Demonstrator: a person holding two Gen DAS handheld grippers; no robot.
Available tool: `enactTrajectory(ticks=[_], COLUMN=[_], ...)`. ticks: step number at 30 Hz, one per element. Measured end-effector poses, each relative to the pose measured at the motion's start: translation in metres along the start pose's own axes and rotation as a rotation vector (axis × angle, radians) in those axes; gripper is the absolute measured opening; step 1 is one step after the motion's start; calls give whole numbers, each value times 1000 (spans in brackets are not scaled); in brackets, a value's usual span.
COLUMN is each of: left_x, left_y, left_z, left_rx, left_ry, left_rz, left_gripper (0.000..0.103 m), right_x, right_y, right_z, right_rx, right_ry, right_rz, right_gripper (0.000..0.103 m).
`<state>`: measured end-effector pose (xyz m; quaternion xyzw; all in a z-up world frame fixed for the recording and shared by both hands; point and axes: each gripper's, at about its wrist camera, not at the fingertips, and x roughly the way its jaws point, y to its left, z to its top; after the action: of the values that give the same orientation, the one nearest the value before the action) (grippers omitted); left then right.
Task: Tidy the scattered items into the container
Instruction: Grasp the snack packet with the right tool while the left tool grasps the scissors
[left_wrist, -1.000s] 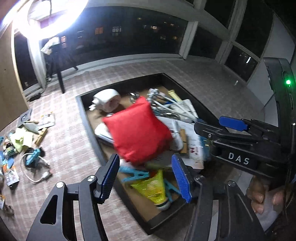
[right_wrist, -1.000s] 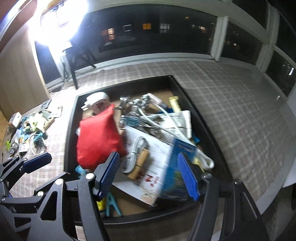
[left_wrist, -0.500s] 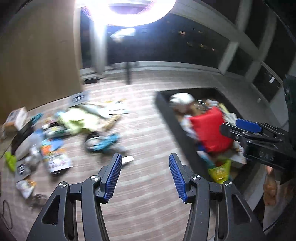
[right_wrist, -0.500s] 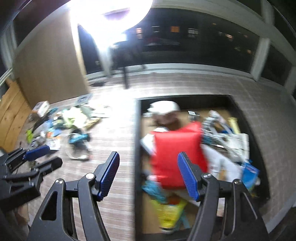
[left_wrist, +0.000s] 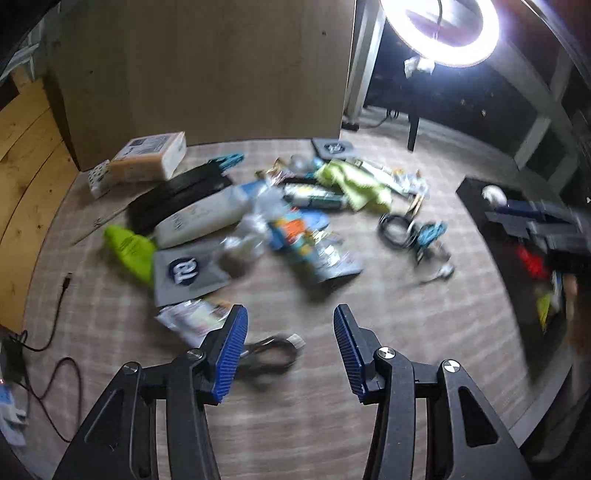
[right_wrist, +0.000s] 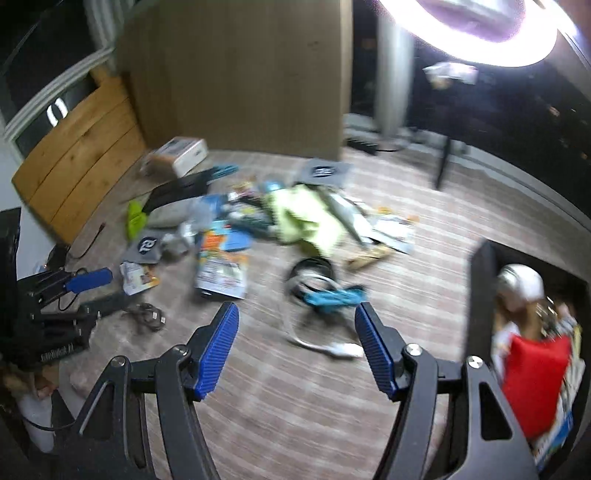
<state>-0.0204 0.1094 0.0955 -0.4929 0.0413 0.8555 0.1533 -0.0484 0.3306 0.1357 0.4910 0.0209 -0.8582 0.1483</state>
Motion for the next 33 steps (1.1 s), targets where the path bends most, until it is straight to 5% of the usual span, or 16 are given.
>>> enactTrajectory(ticks=[6, 24, 33], left_x=[10, 58, 70], left_y=[15, -11, -10], left_z=[-16, -19, -17], left_rx=[124, 490, 502], left_ry=[44, 177, 204], left_rz=[-27, -44, -62], left_gripper=[46, 48, 43], right_x=[47, 140, 151], right_y=[31, 44, 55], right_z=[28, 50, 51], right_rx=[-37, 49, 47], right_ry=[115, 313, 374], right_rz=[101, 97, 115], right_gripper=[64, 65, 65])
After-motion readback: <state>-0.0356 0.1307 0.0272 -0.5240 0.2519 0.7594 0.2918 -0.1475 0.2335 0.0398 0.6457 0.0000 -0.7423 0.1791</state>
